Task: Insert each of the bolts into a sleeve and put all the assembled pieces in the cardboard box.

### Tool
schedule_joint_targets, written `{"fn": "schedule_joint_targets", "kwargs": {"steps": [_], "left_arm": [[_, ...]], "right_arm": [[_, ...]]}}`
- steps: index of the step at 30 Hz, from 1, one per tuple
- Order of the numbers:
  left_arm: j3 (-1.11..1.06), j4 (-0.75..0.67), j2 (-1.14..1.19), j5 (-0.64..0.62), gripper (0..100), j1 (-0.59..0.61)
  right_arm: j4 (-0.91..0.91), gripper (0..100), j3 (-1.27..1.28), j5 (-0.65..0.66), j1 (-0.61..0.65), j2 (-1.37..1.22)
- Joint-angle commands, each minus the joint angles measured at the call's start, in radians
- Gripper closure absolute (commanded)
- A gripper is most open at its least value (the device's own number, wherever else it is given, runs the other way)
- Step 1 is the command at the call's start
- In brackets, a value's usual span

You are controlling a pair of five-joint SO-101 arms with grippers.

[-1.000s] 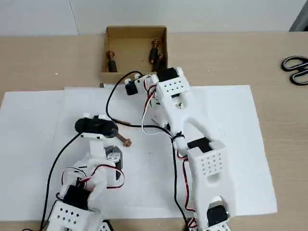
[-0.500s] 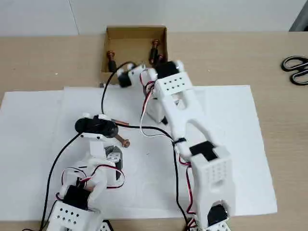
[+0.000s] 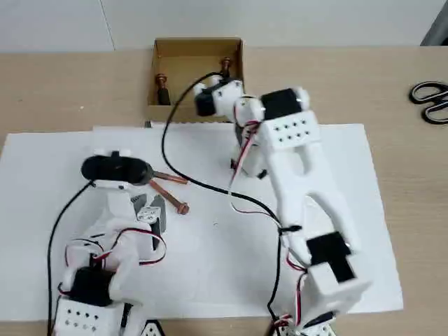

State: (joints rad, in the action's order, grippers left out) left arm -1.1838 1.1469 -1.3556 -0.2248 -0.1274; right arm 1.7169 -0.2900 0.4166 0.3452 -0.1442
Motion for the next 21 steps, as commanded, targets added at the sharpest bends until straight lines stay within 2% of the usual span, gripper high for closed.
{"fn": "schedule_joint_targets", "kwargs": {"steps": [1, 7, 11, 18, 21], "left_arm": [[0.196, 0.072, 0.164, 0.008, 92, 0.005], [0.489, 0.161, 0.545, 0.044, 92, 0.008], [0.667, 0.244, 0.741, 0.155, 92, 0.006], [0.851, 0.348, 0.957, 0.400, 94, 0.005], [0.866, 0.400, 1.003, 0.646, 94, 0.003]], "right_arm": [[0.018, 99.6, 0.086, -0.012, -0.028, 0.114], [0.013, 99.5, 0.236, -0.012, -0.067, 0.234], [0.013, 99.5, 0.311, -0.008, -0.117, 0.305], [0.004, 99.5, 0.462, -0.005, -0.220, 0.432], [-0.007, 99.4, 0.539, 0.025, -0.242, 0.487]]}}
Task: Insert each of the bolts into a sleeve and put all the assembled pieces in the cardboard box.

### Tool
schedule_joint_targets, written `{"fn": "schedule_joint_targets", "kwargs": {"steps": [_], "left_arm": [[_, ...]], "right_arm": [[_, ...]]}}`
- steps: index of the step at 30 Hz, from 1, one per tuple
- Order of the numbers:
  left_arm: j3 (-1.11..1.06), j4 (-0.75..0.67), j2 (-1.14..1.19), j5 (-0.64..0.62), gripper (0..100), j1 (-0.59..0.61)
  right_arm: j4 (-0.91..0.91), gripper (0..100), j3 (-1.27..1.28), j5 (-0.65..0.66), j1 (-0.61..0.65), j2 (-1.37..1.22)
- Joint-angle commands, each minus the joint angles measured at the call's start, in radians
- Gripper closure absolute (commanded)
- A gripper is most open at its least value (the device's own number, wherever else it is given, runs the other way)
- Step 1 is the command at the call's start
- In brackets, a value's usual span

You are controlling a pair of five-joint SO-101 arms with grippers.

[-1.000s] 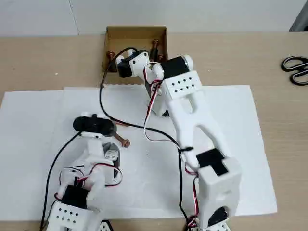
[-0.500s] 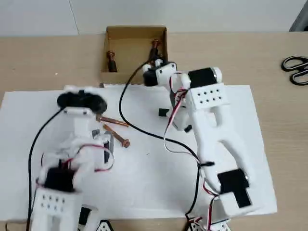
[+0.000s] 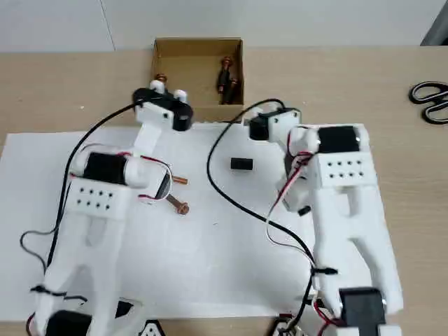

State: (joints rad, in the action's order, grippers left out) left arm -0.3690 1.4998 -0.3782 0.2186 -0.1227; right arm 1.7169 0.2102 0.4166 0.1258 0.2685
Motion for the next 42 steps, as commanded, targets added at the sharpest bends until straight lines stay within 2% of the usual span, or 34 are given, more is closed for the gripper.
{"fn": "schedule_joint_targets", "kwargs": {"steps": [1, 4, 7, 11, 16, 23, 27, 30, 33, 36, 42], "left_arm": [[0.051, 0.069, 0.038, 0.301, 94, -0.002], [0.051, 0.132, 0.051, 0.560, 94, 0.000], [0.053, 0.157, 0.055, 0.749, 94, 0.000], [0.051, 0.157, 0.057, 0.927, 94, 0.000], [0.050, 0.153, 0.058, 1.077, 90, 0.000], [0.030, 0.143, 0.118, 1.203, 89, -0.017], [0.033, 0.028, 0.210, 1.215, 89, -0.015], [0.035, -0.023, 0.250, 1.215, 89, -0.023], [0.035, -0.015, 0.250, 1.214, 89, -0.052], [0.050, -0.015, 0.249, 1.208, 89, -0.072], [0.094, -0.002, 0.259, 1.191, 89, -0.083]], "right_arm": [[-0.013, 99.4, 0.064, 0.035, -0.025, 0.093], [-0.027, 99.4, 0.137, 0.044, -0.025, 0.145], [-0.038, 99.4, 0.195, 0.044, -0.021, 0.186], [-0.044, 99.4, 0.239, 0.043, -0.025, 0.216], [-0.041, 99.5, 0.253, 0.044, -0.025, 0.223], [-0.042, 99.5, 0.253, 0.044, -0.025, 0.216], [-0.039, 99.5, 0.253, 0.044, -0.044, 0.223], [-0.045, 99.5, 0.253, 0.044, -0.099, 0.216], [-0.090, 99.5, 0.255, 0.048, -0.197, 0.214], [-0.116, 99.5, 0.265, 0.110, -0.268, 0.213], [-0.130, 99.5, 0.296, 0.135, -0.297, 0.185]]}}
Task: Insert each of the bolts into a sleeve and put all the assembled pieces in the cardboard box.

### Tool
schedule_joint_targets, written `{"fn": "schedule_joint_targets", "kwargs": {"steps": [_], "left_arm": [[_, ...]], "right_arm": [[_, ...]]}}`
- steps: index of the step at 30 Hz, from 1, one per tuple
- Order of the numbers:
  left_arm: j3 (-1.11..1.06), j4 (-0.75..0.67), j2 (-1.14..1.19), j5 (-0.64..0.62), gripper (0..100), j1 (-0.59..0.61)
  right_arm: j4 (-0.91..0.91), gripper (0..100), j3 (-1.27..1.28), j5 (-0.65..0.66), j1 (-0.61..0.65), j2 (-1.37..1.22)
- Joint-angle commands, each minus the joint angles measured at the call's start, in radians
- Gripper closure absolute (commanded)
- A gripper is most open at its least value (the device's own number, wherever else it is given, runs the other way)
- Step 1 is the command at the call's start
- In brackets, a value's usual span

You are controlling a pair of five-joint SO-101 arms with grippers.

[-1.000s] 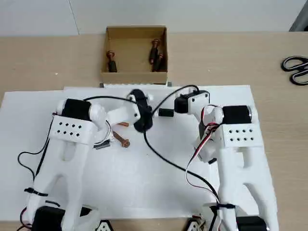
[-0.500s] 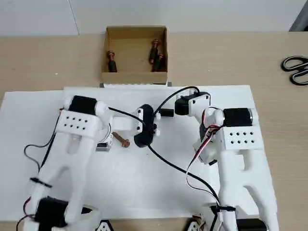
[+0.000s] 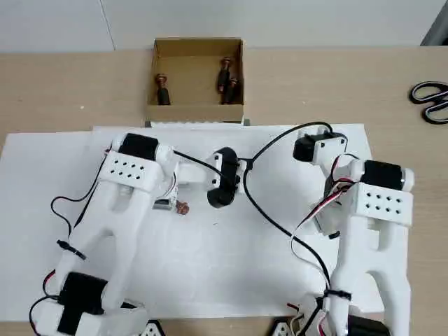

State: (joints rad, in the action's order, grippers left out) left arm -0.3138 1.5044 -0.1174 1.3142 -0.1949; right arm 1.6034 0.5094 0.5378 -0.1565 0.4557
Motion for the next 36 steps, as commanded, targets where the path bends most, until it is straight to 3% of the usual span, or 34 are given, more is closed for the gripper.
{"fn": "schedule_joint_targets", "kwargs": {"steps": [1, 36], "left_arm": [[0.038, -0.006, -0.002, 0.095, 89, -0.014], [0.045, -0.170, 0.341, 0.127, 89, -0.012]], "right_arm": [[-0.016, 99.5, -0.003, 0.012, -0.015, -0.004], [0.024, 99.5, -0.002, 0.015, -0.090, 0.004]]}}
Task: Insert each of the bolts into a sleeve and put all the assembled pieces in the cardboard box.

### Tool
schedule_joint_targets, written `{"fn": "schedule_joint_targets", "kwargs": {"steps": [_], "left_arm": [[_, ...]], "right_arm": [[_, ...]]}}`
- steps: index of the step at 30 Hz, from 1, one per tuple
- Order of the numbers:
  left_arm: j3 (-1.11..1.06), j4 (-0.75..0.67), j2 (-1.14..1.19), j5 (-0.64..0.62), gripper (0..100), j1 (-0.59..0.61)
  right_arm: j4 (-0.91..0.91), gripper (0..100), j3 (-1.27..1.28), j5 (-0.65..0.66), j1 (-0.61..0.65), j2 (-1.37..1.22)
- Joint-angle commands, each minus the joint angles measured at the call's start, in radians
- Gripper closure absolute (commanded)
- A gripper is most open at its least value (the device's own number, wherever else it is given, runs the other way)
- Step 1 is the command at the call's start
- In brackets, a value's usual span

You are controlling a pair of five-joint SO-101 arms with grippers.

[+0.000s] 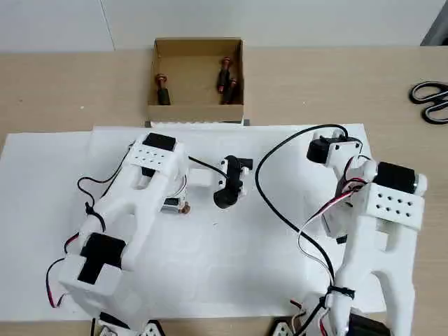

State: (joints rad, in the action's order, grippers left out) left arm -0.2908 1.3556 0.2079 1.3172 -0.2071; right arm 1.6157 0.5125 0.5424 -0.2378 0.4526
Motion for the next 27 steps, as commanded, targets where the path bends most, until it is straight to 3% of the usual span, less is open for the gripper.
{"fn": "schedule_joint_targets", "kwargs": {"steps": [1, 5, 13, 20, 27], "left_arm": [[0.022, -0.021, 0.026, 0.124, 89, 0.000], [0.022, -0.023, 0.066, 0.081, 89, -0.002], [0.038, 0.009, 0.078, 0.075, 99, -0.006], [0.045, 0.052, 0.071, 0.037, 99, -0.009], [0.246, 0.238, 0.069, -0.063, 99, -0.009]], "right_arm": [[0.012, 99.5, -0.005, 0.011, -0.008, 0.007], [0.012, 99.5, -0.005, 0.011, -0.007, 0.007], [0.010, 99.5, -0.005, 0.011, -0.005, 0.007], [0.010, 99.5, -0.011, 0.008, -0.004, 0.007], [0.044, 99.5, -0.044, 0.003, 0.010, 0.082]]}}
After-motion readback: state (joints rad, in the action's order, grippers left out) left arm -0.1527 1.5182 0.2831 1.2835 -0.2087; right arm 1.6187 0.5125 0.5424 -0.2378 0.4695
